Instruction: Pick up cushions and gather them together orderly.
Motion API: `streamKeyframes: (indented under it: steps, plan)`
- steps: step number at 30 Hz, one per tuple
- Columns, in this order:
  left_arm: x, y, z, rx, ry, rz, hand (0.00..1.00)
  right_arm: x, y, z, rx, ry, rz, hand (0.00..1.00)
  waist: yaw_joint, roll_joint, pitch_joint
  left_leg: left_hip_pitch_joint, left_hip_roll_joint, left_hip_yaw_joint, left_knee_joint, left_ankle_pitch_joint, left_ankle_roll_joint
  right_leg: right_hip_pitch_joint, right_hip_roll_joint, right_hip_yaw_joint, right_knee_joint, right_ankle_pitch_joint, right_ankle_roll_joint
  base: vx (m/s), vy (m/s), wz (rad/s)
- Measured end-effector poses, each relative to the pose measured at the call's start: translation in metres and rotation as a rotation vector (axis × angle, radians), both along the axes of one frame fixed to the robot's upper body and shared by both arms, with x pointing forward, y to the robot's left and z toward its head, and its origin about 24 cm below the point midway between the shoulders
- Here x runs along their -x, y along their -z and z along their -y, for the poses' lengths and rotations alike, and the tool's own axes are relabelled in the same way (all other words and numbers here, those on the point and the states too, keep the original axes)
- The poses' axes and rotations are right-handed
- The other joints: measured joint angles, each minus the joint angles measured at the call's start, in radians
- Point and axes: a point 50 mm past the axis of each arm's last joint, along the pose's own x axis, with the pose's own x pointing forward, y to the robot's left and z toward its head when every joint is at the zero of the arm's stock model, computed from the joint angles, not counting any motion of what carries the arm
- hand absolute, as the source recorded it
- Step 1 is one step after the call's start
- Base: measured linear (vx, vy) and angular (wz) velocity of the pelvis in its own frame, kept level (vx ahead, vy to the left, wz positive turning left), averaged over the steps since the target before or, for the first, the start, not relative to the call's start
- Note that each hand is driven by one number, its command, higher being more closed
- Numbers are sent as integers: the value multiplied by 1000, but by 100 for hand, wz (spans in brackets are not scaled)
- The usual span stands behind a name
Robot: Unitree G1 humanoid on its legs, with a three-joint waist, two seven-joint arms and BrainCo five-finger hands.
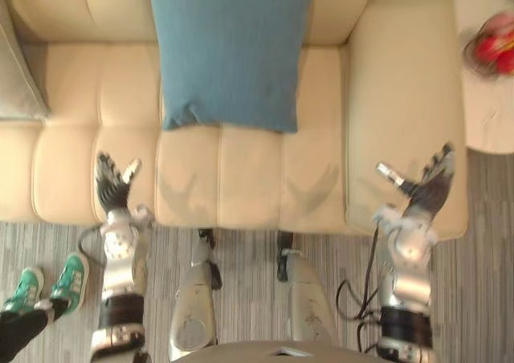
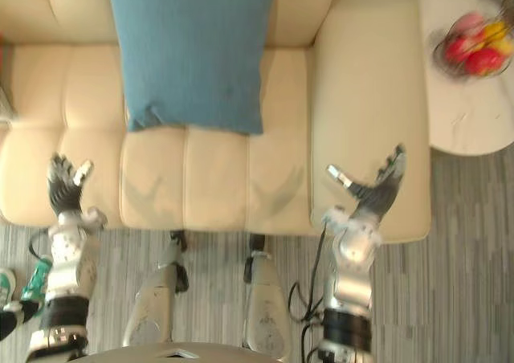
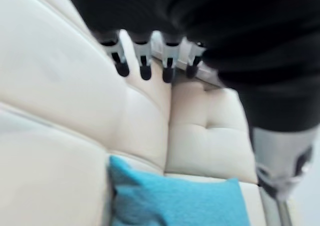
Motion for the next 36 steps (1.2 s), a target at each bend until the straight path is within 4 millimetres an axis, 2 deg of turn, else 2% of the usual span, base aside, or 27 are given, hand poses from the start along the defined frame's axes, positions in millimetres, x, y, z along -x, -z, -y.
streamKeyframes:
  steps: [3, 4, 5, 6, 8, 11, 15, 19, 23, 24, 25, 26, 27, 28, 29, 30, 31, 32, 33, 34, 35, 36]
  plan:
    - [45, 65, 15, 101, 34, -286, 0, 31, 74, -13, -153, -32, -287, 0, 2, -4, -76, 89, 4, 21, 25, -54, -7, 119, 4, 8, -66, 1, 0, 119, -6, -19]
    - [51, 72, 18, 119, 39, -319, 0, 36, 83, -15, -172, -35, -323, 0, 3, -4, -84, 100, 5, 24, 28, -61, -9, 134, 6, 9, -76, 2, 2, 128, 10, -19]
    - [69, 95, 26, 167, 47, -427, 0, 48, 107, -21, -228, -44, -429, 0, 4, -4, -112, 130, 9, 38, 30, -69, -12, 172, 9, 12, -103, 8, 1, 77, 9, -15]
    - [75, 102, 29, 175, 54, -469, 0, 53, 115, -24, -245, -46, -467, 0, 3, -4, -122, 141, 11, 41, 29, -72, -12, 186, 12, 12, -113, 11, 2, 96, 9, -18]
    - [95, 124, 40, 200, 93, -611, 0, 72, 144, -31, -300, -54, -620, 0, 5, -4, -154, 183, 20, 52, 27, -85, -19, 242, 24, 19, -163, 32, 6, 92, 5, -19]
    - [110, 138, 50, 188, 147, -717, 0, 86, 163, -39, -338, -89, -735, 0, 12, -3, -175, 231, 27, 74, 11, -91, -24, 291, 36, 39, -213, 53, 6, 71, 5, -26]
    - [120, 145, 51, 144, 195, -796, 0, 98, 180, -46, -341, -117, -862, 0, 18, -8, -190, 301, 28, 133, -8, -101, -31, 337, 47, 101, -264, 88, 9, 50, 15, -42]
    - [120, 146, 50, 117, 215, -814, 0, 100, 184, -50, -358, -139, -881, 0, 18, -16, -189, 321, 26, 188, -2, -110, -31, 340, 50, 151, -290, 126, 12, 4, 18, -48]
    - [111, 142, 47, 92, 221, -791, 0, 94, 184, -56, -357, -168, -882, 0, 22, -38, -173, 283, 56, 217, 126, -190, -20, 306, 58, 153, -248, 162, -2, -82, -12, -37]
    - [107, 141, 47, 93, 219, -779, 0, 85, 183, -59, -354, -188, -871, 0, 30, -15, -158, 246, 105, 232, 165, -190, 3, 255, 65, 81, -108, 113, -33, -158, -58, -27]
    - [106, 140, 45, 87, 218, -777, 0, 86, 183, -61, -353, -196, -879, 0, 29, -19, -160, 237, 110, 228, 175, -190, 4, 216, 59, 52, 37, 45, -52, -160, -107, 3]
    - [105, 139, 44, 77, 222, -771, 0, 88, 185, -63, -352, -202, -890, 0, 27, -33, -158, 240, 107, 209, 192, -190, 4, 195, 39, 19, 214, -18, -46, -110, -135, 41]
    - [104, 136, 40, 63, 215, -760, 0, 93, 188, -65, -357, -207, -909, 0, 26, -65, -161, 236, 89, 186, 218, -191, 0, 198, 7, -2, 338, -42, -29, -98, -151, 40]
    - [103, 135, 36, 57, 207, -756, 0, 94, 189, -67, -364, -210, -915, 0, 26, -79, -163, 233, 82, 176, 230, -196, -8, 193, 12, -7, 339, -38, -21, -132, -104, 20]
    - [107, 137, 39, 71, 207, -769, 0, 91, 188, -66, -358, -211, -908, 0, 37, -58, -172, 205, 83, 141, 224, -201, -7, 204, 44, -10, 261, -33, -4, -120, -34, -23]
    - [113, 140, 44, 90, 206, -783, 0, 85, 185, -61, -336, -211, -893, 0, 56, -25, -182, 184, 103, 120, 202, -184, 4, 231, 64, 8, 253, -70, 9, -207, -84, -26]
    - [111, 138, 44, 101, 191, -765, 0, 81, 184, -64, -338, -224, -886, 0, 59, -47, -173, 161, 93, 126, 216, -148, 8, 246, 44, 22, 352, -151, 8, -192, -178, -9]
    - [107, 135, 41, 96, 179, -746, 0, 81, 185, -68, -345, -231, -889, 0, 62, -67, -174, 122, 80, 119, 233, -133, 7, 293, 41, 30, 258, -220, -10, -192, -231, 3]
    - [102, 134, 41, 92, 182, -733, 0, 75, 183, -69, -342, -238, -878, 0, 76, -76, -173, 93, 88, 119, 244, -122, 4, 313, 52, 25, 163, -252, -21, -169, -219, -2]
    - [100, 135, 44, 108, 185, -736, 0, 64, 178, -68, -321, -252, -854, 0, 77, -22, -147, 63, 125, 93, 246, -96, -7, 327, 97, 0, 93, -221, -57, -289, -184, -8]
    - [100, 135, 49, 123, 189, -733, 0, 63, 177, -64, -304, -250, -850, 0, 66, 7, -128, 64, 143, 79, 226, -82, -14, 334, 120, -13, 77, -207, -69, -315, -153, 10]
    - [99, 135, 52, 117, 201, -733, 0, 64, 177, -62, -297, -244, -857, 0, 62, 16, -128, 67, 145, 74, 203, -68, -24, 320, 124, -27, 95, -207, -70, -321, -123, 24]
